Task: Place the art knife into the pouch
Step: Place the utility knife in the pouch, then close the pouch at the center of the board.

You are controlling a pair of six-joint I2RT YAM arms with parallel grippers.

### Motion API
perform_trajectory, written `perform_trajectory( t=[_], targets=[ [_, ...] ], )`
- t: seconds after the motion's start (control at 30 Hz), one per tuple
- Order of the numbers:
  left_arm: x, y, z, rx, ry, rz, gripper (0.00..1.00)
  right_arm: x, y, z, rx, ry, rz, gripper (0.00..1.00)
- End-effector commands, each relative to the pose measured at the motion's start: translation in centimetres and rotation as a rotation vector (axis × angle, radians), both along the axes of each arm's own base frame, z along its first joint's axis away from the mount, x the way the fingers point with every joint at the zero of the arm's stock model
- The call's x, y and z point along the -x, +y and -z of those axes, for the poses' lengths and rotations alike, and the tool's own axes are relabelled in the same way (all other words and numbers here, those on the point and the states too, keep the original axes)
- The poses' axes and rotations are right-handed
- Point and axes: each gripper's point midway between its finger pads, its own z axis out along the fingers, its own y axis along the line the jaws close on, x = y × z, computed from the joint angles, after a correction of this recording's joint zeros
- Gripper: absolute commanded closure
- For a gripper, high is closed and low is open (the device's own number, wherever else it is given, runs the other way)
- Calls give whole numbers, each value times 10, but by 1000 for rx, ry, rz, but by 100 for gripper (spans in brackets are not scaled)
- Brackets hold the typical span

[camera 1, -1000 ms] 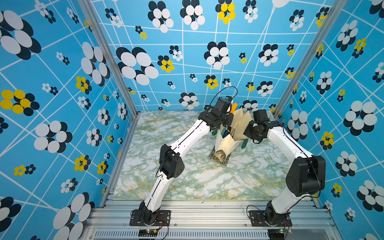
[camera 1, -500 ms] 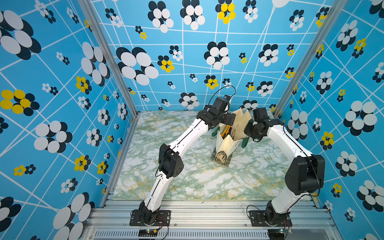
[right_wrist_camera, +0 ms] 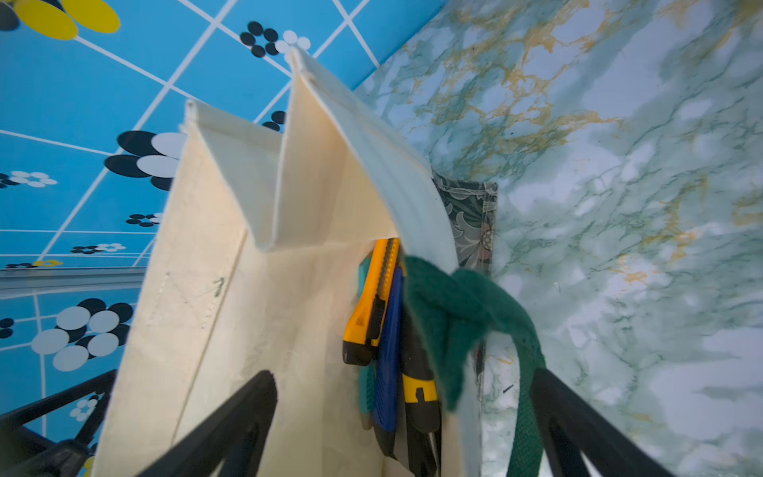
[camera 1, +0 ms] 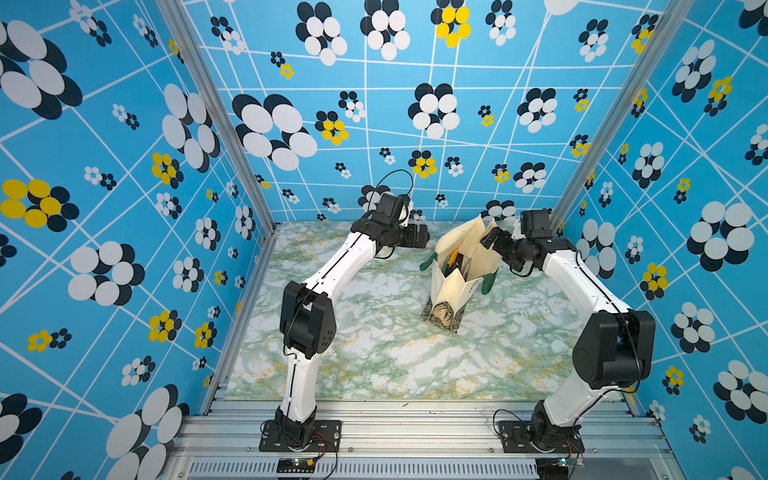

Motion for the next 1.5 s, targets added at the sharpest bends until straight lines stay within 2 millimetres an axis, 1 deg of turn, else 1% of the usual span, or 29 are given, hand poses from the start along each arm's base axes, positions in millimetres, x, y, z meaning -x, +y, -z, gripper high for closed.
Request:
perform_trajectory(
  t=[0.0,0.07,0.13,0.2,0.23,0.3,0.33,0.37,0.43,0.57,0.63,0.67,0.7,0.73,0.8,0.93,1.03,1.07,1.1,1.2,1.23,1.3,1.37,1.43,1.47],
  targets=[
    [22,-33,-19,128,25,115,0,-14,24,-15,-114,-66,-81,1],
    [29,-48,-20,165,49,163,0,-22,34,-15,-170,-57,-107,1],
    [38,-64,-19,180,72,212,0,-30,43,-19,-224,-61,-124,1],
    [49,-79,-20,198,95,262,0,-36,51,-19,-253,-47,-133,1],
    [55,-85,-20,204,104,282,0,-39,54,-23,-252,-45,-136,1],
    [68,-98,-16,203,123,319,0,-41,61,-18,-216,-3,-146,1],
    [74,-103,-13,198,132,335,0,-43,60,-16,-203,11,-144,1],
    [78,-107,-8,186,144,342,0,-41,78,-16,-196,18,-174,1],
    [87,-114,-4,165,153,366,0,-46,85,-18,-202,21,-171,1],
    [97,-121,-7,117,127,394,0,-51,86,-16,-189,74,-137,1],
    [103,-124,-3,86,125,403,0,-49,83,-12,-146,124,-126,1],
    [106,-126,-2,61,119,407,0,-47,81,-7,-124,156,-122,1],
    [108,-128,-1,38,110,412,0,-49,80,-10,-108,158,-120,1],
    [112,-131,-1,10,97,419,0,-48,78,-8,-91,178,-114,1],
    [120,-137,2,-44,80,428,0,-46,75,-1,-64,218,-106,1],
    [132,-150,10,-134,48,451,0,-47,78,7,-79,246,-104,2],
    [137,-155,14,-158,43,449,0,-47,82,5,-95,247,-110,5],
    [137,-155,16,-171,40,445,0,-48,82,16,-96,272,-111,7],
    [137,-155,15,-180,32,438,0,-48,84,19,-97,280,-113,9],
    [140,-158,16,-213,8,432,0,-47,83,23,-85,298,-114,19],
    [140,-158,19,-232,4,426,1,-47,83,24,-80,305,-116,24],
    [136,-155,26,-293,-14,390,0,-45,80,27,-62,317,-113,42],
    [132,-147,35,-375,-28,343,0,-44,77,30,-38,325,-109,56],
    [128,-136,41,-446,-38,302,0,-42,73,32,-9,333,-107,67],
    [124,-129,43,-484,-44,276,3,-42,70,32,8,334,-106,73]
  ],
)
